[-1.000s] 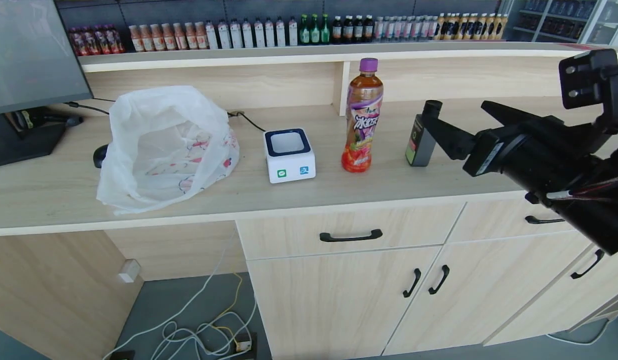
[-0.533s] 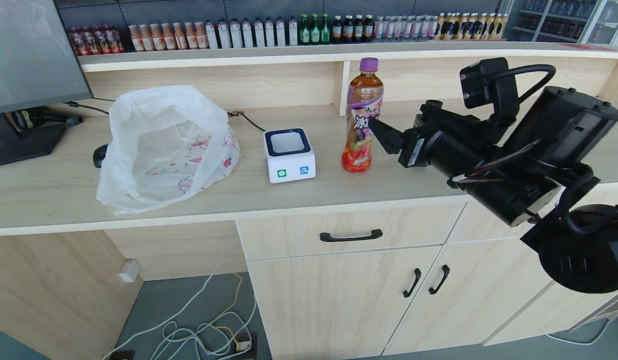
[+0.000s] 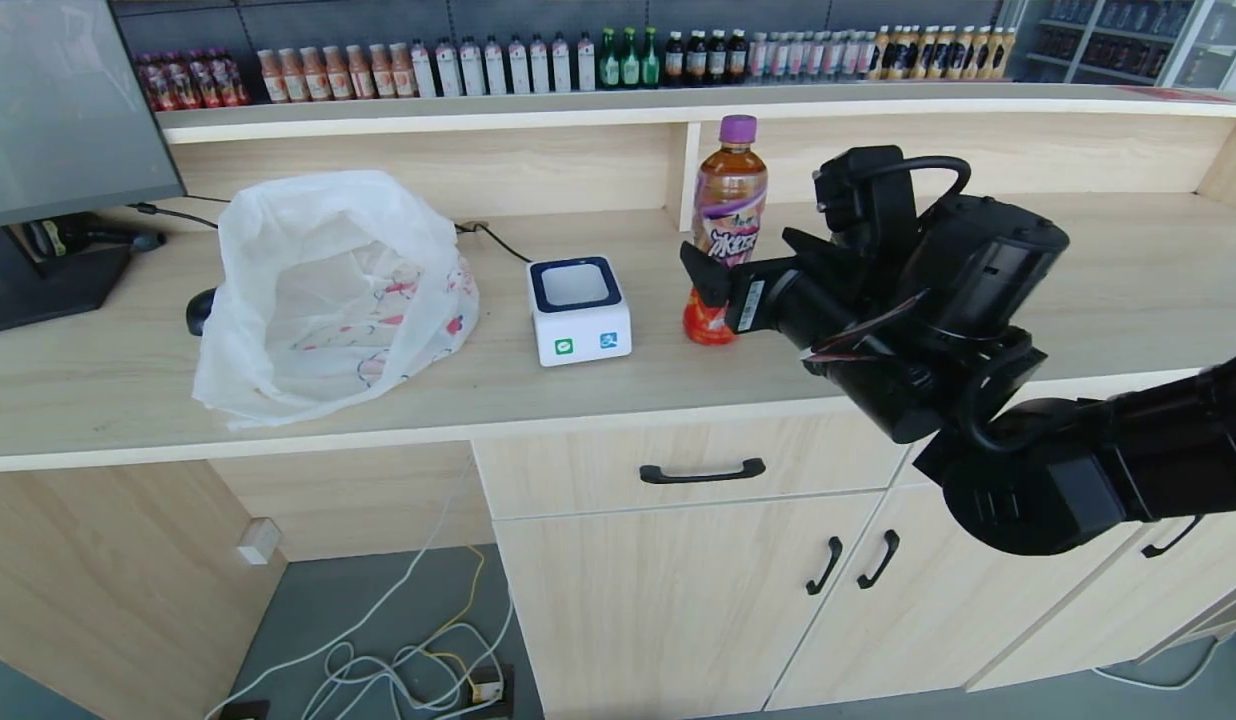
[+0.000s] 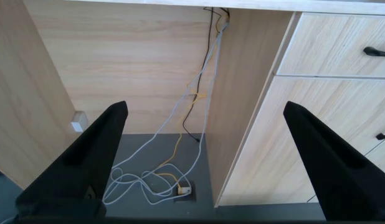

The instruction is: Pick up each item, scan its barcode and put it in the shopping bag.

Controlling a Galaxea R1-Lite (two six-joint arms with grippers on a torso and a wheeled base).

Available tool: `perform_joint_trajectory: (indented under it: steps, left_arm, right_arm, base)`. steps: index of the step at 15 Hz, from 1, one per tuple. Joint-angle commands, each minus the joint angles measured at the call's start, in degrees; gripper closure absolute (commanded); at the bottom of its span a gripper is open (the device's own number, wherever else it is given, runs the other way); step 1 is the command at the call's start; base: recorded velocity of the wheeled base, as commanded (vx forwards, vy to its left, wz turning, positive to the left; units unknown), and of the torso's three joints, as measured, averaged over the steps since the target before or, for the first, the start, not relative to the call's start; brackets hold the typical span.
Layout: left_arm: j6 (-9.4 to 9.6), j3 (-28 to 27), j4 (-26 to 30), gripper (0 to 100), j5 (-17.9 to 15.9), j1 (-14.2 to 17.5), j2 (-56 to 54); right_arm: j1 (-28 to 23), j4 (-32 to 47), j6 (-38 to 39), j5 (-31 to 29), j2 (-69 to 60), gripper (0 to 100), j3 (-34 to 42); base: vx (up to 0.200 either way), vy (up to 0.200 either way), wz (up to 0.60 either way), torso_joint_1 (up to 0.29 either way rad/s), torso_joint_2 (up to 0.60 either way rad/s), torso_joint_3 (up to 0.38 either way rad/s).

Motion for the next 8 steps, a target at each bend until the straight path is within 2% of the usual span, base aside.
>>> perform_joint_trajectory:
  steps: [1,8]
  left_arm:
    - [-0.01,0.00,-0.02,0,0.00,0.00,-0.02]
    - [-0.01,0.00,-0.02,0,0.00,0.00,-0.02]
  right_arm:
    - [-0.51,0.84,0.34,-1.35,0.49,0,-0.28]
    - [-3.50,6.11,0.60,-1.53,1.72,0,-4.94]
  base:
    - [0.000,0.000,0.00,0.000,0.00,0.000]
    - [0.000,0.000,0.00,0.000,0.00,0.000]
